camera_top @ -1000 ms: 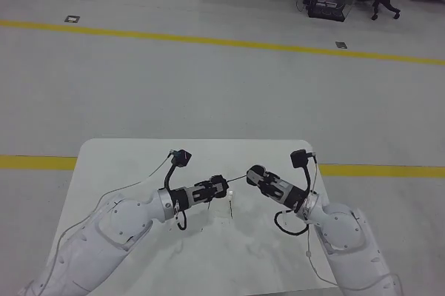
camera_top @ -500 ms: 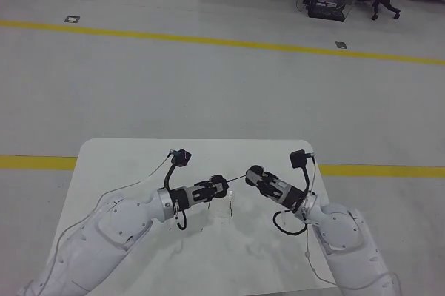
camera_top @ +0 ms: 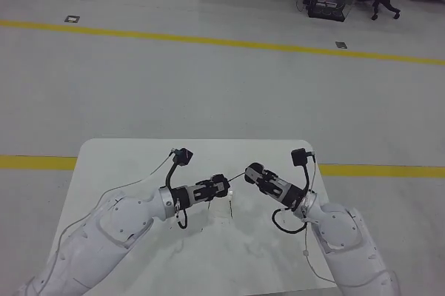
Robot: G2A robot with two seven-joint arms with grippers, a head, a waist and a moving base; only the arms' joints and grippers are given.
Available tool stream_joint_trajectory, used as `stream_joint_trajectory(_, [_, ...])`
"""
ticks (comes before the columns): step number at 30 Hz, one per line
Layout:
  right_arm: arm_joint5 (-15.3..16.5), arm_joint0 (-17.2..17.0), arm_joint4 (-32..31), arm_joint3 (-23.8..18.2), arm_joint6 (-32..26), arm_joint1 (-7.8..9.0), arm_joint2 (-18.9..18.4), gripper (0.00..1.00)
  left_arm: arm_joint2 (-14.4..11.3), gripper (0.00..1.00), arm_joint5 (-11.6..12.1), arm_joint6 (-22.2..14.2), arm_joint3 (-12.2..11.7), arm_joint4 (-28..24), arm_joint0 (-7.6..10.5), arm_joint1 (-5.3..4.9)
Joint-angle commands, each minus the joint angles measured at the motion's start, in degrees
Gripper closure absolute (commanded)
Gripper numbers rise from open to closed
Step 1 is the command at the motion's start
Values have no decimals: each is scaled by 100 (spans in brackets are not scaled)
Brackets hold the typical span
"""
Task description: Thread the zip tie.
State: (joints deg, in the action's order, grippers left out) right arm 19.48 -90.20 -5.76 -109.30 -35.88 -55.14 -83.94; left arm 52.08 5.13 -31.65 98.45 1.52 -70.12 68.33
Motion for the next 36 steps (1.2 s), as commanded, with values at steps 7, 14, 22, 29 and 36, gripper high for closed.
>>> stream_joint_trajectory(7, [0, 42, -1, 17, -91, 14, 91, 100, -17, 100, 7, 8, -13, -30, 23, -5])
stream_joint_trajectory(14, [0, 52, 100, 41, 21, 19, 82, 100, -28, 100, 6, 8, -18, -46, 42, -12])
stream_joint_trajectory(22, [0, 20, 31, 141, -15, 33, 111, 100, -15, 100, 32, 16, -1, -137, 38, -21])
stream_joint_trajectory(29, [0, 25, 60, 227, 103, 26, 158, 100, -28, 100, 41, 1, 1, -164, 50, -27])
stream_joint_trajectory(36, [0, 25, 390, 193, 74, 17, 173, 100, -53, 100, 32, -10, 5, -155, 62, -33])
